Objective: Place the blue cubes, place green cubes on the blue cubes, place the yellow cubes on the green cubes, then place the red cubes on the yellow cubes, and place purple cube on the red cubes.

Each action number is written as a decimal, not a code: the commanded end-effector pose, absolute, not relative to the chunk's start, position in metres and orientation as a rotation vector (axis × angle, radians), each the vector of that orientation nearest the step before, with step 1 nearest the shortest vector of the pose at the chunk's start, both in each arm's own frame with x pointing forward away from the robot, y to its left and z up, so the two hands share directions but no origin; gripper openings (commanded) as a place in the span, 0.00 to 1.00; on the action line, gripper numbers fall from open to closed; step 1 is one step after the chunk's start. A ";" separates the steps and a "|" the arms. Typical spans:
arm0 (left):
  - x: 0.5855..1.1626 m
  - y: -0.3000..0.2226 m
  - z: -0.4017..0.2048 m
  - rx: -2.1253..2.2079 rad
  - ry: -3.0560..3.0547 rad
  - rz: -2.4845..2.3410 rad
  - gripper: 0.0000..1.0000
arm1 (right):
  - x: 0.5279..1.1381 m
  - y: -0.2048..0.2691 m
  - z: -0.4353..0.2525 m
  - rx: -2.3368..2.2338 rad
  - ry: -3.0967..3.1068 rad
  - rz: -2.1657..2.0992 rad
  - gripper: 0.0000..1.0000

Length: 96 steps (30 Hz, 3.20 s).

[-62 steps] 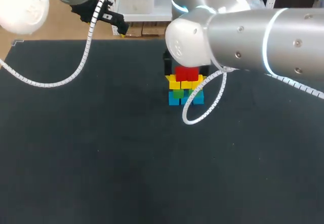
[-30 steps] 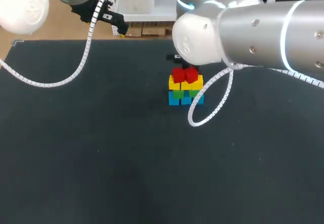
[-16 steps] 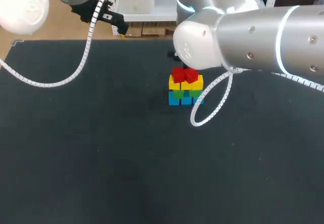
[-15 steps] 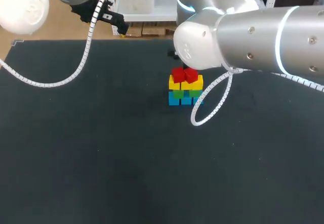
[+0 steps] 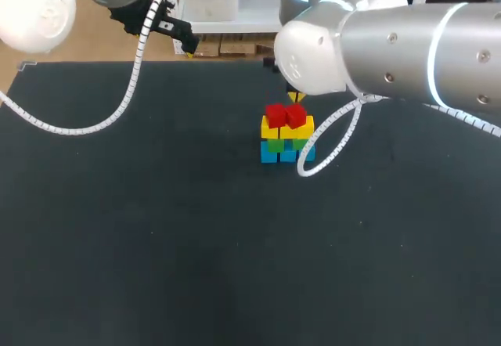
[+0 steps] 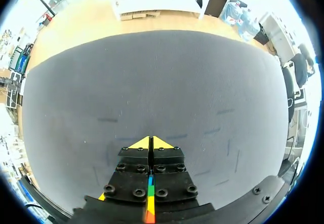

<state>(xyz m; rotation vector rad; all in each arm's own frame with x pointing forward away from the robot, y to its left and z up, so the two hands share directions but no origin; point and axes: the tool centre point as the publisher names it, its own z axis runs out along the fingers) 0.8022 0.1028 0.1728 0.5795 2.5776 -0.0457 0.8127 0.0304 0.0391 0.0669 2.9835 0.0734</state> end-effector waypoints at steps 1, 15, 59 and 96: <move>0.801 0.103 0.173 0.580 2.577 -0.046 1.00 | 0.819 0.030 0.037 0.060 2.992 0.075 0.29; 0.801 0.103 0.173 0.580 2.577 -0.046 1.00 | 0.830 0.048 0.015 0.014 3.055 0.084 1.00; 0.801 0.103 0.173 0.580 2.577 -0.046 1.00 | 0.782 0.049 -0.026 0.012 3.173 0.023 0.74; 0.801 0.103 0.173 0.580 2.577 -0.046 1.00 | 0.800 0.036 0.031 0.051 3.087 0.068 0.00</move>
